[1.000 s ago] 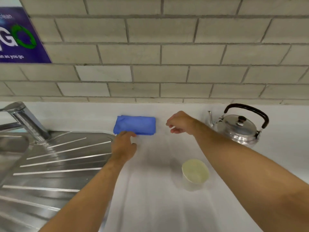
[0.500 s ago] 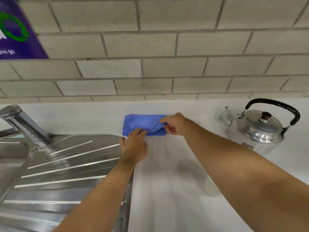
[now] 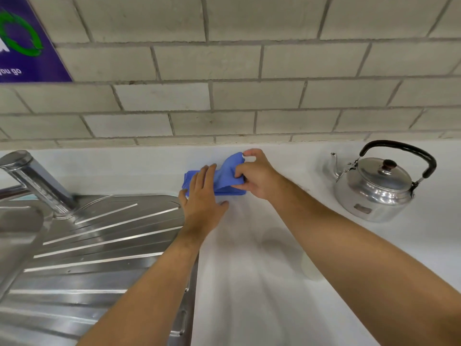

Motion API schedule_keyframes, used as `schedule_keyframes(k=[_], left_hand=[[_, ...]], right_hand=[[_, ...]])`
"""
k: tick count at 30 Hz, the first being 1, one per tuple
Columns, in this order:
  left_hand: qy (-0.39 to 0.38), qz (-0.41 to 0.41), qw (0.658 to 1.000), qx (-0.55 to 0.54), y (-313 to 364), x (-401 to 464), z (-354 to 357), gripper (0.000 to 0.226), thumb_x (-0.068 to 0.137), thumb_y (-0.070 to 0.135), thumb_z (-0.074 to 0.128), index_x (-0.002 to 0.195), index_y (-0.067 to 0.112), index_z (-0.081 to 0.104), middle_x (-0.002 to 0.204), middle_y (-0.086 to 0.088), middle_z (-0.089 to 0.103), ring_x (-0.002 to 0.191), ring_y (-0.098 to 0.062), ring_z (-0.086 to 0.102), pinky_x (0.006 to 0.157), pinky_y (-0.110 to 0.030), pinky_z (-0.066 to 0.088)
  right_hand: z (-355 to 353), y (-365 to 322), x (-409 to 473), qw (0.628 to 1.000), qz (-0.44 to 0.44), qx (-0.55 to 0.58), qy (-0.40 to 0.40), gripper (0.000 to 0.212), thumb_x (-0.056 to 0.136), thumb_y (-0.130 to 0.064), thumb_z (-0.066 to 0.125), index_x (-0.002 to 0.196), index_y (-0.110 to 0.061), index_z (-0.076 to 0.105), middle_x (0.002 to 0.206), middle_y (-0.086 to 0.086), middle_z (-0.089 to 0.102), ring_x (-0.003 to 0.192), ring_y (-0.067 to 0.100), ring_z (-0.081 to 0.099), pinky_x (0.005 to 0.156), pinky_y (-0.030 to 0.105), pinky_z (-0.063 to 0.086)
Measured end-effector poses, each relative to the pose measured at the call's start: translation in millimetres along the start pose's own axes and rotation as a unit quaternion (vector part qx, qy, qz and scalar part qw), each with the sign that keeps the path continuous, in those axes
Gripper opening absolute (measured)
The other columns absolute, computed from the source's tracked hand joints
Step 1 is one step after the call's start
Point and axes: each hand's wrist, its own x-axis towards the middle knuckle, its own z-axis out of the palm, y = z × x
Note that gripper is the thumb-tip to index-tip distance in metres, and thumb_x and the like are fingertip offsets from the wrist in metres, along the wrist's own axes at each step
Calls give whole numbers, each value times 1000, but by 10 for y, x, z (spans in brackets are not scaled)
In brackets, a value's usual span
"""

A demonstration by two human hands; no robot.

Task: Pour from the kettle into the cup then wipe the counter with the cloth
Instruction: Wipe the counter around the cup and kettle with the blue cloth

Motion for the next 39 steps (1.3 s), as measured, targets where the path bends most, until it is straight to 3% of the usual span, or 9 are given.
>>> schedule_keyframes(k=[3, 6, 11, 17, 21, 25, 30, 35, 39], left_hand=[[13, 38, 999, 19, 59, -147, 15, 63, 87, 22, 58, 146, 27, 35, 149, 7, 42, 139, -15, 35, 110, -46, 24], [-26, 61, 997, 42, 21, -357, 19, 54, 91, 13, 48, 143, 25, 41, 147, 4, 47, 139, -18, 37, 109, -39, 28], [-154, 143, 975, 78, -2, -948, 25, 52, 92, 15, 45, 143, 23, 43, 153, 3, 39, 145, -16, 28, 116, -33, 17], [-202, 50, 977, 50, 257, -1266, 35, 57, 89, 31, 25, 140, 13, 46, 152, -8, 38, 142, -23, 29, 116, -40, 21], [-145, -6, 972, 183, 601, -1606, 385, 71, 97, 54, 22, 153, 11, 10, 162, -15, 7, 149, -31, 4, 121, -44, 3], [-117, 3, 970, 212, 683, -1771, 489, 78, 93, 61, 18, 153, 11, 7, 162, -15, 5, 149, -33, 3, 121, -46, 2], [-137, 71, 968, 196, 760, -2014, 477, 90, 84, 72, 10, 153, 14, 15, 161, -13, 13, 148, -36, 8, 119, -46, 6], [-169, 39, 968, 181, 650, -1669, 483, 120, 60, 96, 12, 154, 22, 6, 164, -4, -2, 148, -36, -6, 120, -48, -2], [-189, 23, 966, 177, 638, -1400, 564, 135, 47, 103, 12, 154, 22, 2, 163, -6, -4, 148, -38, -8, 120, -52, -1]], right_hand=[[-72, 76, -349, 997, -52, -43, -36, 68, 78, 23, 36, 128, -21, 49, 93, 12, 52, 79, 26, 55, 67, 39, 55], [-200, 259, -667, 986, -98, -133, -23, 54, 79, 19, 38, 116, -10, 65, 95, 2, 59, 90, 23, 59, 78, 42, 55], [-470, 999, -1300, 943, -107, -314, 13, 46, 79, 5, 57, 121, -11, 66, 100, 1, 60, 89, 13, 55, 77, 17, 40], [-771, 1540, -1848, 896, -133, -422, -31, 49, 86, -8, 59, 135, -13, 55, 89, 5, 55, 77, 19, 56, 77, 22, 46], [-1014, 1517, -2070, 897, -124, -419, -70, 40, 82, -11, 58, 117, -28, 65, 70, -3, 60, 64, 9, 55, 67, 20, 48], [-1416, 1534, -2249, 880, -61, -468, -48, 13, 80, -18, 59, 78, -29, 66, 61, -11, 59, 56, 2, 54, 57, 12, 43], [-1910, 1417, -2263, 825, -55, -560, 54, 6, 77, -24, 65, 80, -28, 62, 72, -12, 60, 69, 8, 57, 52, 13, 34], [-2158, 1383, -1912, 788, -78, -605, 86, 84, 79, -61, 64, 146, -20, 33, 155, 6, 29, 139, 29, 27, 107, 42, 33], [-2249, 1507, -1675, 763, -31, -645, 15, 111, 74, -84, 41, 155, -24, -6, 164, -6, -16, 149, 24, -15, 119, 45, 5]])
